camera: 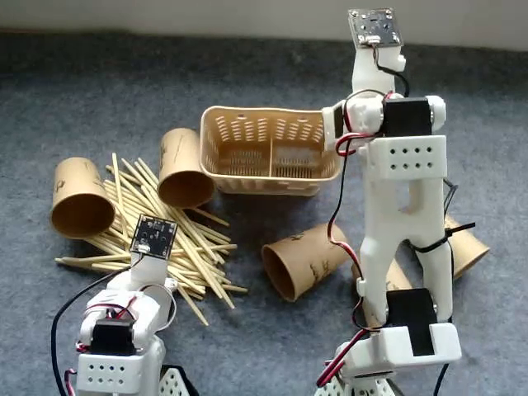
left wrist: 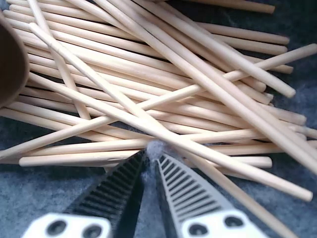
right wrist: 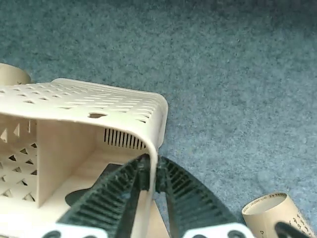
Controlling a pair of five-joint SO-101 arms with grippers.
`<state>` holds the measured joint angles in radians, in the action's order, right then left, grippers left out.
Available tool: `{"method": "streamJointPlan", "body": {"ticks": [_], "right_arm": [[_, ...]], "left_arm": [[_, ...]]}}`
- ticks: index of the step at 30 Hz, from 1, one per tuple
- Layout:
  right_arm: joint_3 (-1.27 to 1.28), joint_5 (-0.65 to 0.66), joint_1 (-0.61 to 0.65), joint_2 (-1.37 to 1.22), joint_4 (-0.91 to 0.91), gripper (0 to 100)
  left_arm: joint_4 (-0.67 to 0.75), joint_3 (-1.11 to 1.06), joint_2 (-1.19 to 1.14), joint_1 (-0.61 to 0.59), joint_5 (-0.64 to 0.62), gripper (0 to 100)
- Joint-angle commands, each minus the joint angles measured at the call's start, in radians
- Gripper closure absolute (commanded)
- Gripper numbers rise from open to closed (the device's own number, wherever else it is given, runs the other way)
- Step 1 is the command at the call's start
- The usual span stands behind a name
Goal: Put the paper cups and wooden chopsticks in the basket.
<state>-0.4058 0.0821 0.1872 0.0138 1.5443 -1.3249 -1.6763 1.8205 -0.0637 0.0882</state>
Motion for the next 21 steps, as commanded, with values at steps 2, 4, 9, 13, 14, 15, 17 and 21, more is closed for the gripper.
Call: {"method": "streamJointPlan", "body": {"ticks": [2, 4, 9, 13, 14, 15, 17, 21], "right_arm": [[-0.031, -0.005, -0.004, -0.004, -0.012, 85.6], [-0.031, -0.005, -0.004, -0.004, -0.013, 84.3], [-0.045, -0.005, 0.002, 0.004, -0.016, 84.3], [-0.091, -0.005, 0.002, 0.002, -0.004, 84.3], [-0.104, -0.005, 0.002, 0.002, 0.013, 84.3], [-0.120, -0.005, 0.004, 0.004, 0.028, 84.3], [-0.163, -0.003, 0.022, 0.004, 0.074, 84.3], [-0.254, 0.000, 0.051, 0.004, 0.182, 84.3]], "left_arm": [[-0.003, -0.019, 0.015, 0.016, 0.008, 98], [-0.003, -0.019, 0.015, 0.016, 0.008, 98], [-0.003, -0.019, 0.015, 0.016, 0.008, 98], [-0.003, -0.019, 0.015, 0.016, 0.008, 98], [-0.003, -0.019, 0.015, 0.016, 0.008, 98], [-0.003, -0.019, 0.015, 0.016, 0.008, 98], [-0.003, -0.019, 0.015, 0.016, 0.008, 98], [-0.003, -0.019, 0.015, 0.016, 0.008, 98]]}}
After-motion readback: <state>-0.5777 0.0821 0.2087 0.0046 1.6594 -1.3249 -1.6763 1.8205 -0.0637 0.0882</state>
